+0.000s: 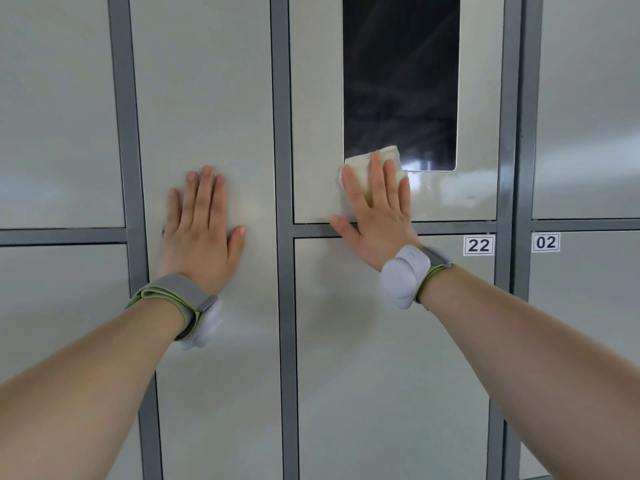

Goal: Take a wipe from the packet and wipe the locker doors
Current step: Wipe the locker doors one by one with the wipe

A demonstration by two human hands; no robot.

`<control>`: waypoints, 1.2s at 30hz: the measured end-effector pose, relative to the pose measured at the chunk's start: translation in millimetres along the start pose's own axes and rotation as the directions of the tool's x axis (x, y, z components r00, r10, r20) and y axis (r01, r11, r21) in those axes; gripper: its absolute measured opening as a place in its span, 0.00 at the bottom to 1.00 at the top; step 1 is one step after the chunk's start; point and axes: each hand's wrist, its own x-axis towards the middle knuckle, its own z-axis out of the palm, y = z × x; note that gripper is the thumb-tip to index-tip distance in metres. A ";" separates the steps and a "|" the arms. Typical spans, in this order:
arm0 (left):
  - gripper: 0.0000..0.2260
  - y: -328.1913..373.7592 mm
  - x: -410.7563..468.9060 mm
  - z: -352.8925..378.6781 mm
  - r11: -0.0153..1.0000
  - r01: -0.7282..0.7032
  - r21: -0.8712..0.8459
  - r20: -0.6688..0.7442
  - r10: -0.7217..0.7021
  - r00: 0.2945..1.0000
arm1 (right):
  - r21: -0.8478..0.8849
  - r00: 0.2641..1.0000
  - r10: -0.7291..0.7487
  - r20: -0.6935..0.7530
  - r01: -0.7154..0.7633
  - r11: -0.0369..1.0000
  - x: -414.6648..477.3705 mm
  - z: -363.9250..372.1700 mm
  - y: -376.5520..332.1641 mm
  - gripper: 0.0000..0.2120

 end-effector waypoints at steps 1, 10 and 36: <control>0.31 -0.2 -0.1 0.8 1.000 0.002 0.005 -0.005 -0.002 1.000 | 0.005 1.000 -0.031 -0.001 0.031 1.000 -2.7 4.8 -4.9 0.38; 0.30 0.0 -2.8 3.7 1.000 -0.004 0.019 -0.021 0.004 1.000 | -0.080 0.965 -0.260 -0.038 0.256 0.963 -2.4 12.0 -17.1 0.39; 0.28 -4.1 -3.9 3.0 0.998 -0.051 -0.032 -0.068 0.049 0.997 | -0.040 0.976 -0.204 -0.077 0.201 0.979 -28.1 42.6 -51.5 0.38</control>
